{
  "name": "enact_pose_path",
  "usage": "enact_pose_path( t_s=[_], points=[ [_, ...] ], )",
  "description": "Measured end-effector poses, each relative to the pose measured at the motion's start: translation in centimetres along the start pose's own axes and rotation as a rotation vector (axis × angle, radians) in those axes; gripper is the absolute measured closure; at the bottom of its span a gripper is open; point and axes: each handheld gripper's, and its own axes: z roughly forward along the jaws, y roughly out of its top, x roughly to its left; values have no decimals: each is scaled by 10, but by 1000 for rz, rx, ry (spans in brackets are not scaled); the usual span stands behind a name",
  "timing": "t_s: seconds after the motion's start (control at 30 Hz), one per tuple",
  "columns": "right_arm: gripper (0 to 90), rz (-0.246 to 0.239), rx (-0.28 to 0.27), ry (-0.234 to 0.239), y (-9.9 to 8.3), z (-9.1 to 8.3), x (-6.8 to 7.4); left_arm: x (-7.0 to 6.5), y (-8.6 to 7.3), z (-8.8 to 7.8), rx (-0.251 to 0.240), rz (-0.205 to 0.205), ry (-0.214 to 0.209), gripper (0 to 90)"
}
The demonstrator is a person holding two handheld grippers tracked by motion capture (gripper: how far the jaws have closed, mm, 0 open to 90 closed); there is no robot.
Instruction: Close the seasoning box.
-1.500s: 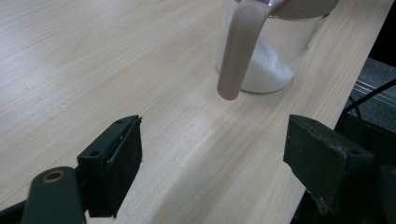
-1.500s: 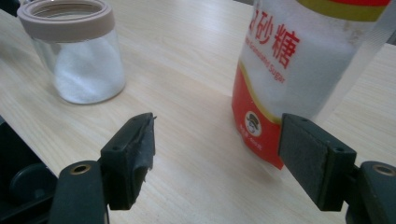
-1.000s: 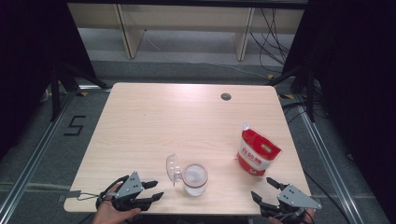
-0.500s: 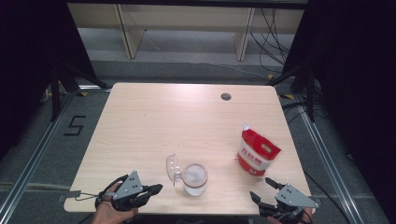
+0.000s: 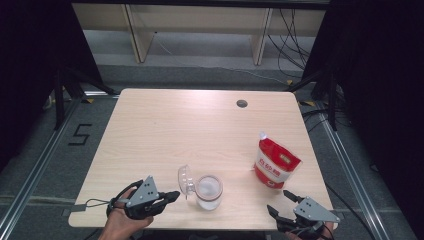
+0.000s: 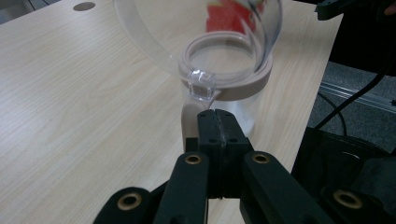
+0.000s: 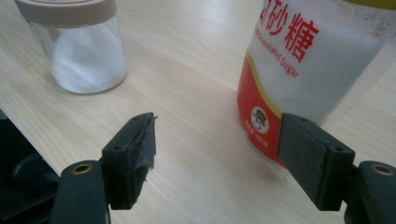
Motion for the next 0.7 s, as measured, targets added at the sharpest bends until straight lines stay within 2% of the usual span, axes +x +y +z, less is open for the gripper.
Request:
enact_pose_path(
  t_s=[0.07,0.1,0.17,0.2,0.23,0.27,0.3,0.33,0.37,0.4,0.43,0.47,0.53,0.63,0.7],
  points=[
    [294,7,4,6,0,0,0,0,3,1,-3,17,-1,895],
    [294,7,9,6,0,0,0,-1,4,1,-4,7,-2,895],
    [294,10,10,2,0,0,0,0,7,2,-4,34,-6,895],
    [294,9,6,2,0,0,1,0,7,2,-4,34,-6,895],
    [294,9,10,10,0,0,1,-2,9,3,-10,16,-2,895],
    [294,11,14,17,0,0,1,-1,9,4,-6,23,-1,895],
    [294,1,7,6,0,0,0,-2,11,3,-5,26,-2,895],
    [294,-2,2,3,0,0,0,-1,13,2,1,47,-9,895],
    [294,-2,-1,3,0,0,0,-2,14,2,-6,31,-3,895],
    [294,11,9,11,0,0,1,-1,16,1,1,46,-8,895],
    [294,8,12,18,0,0,1,-2,17,0,-9,35,-1,895],
    [294,10,13,15,0,0,1,0,18,-1,-4,58,1,895],
    [294,6,9,10,0,0,1,-1,19,-1,-7,39,-7,895],
    [294,5,10,10,0,0,0,-3,20,0,-8,53,-4,895],
    [294,-4,1,0,0,0,0,-4,20,1,-7,45,-2,895]
  ],
)
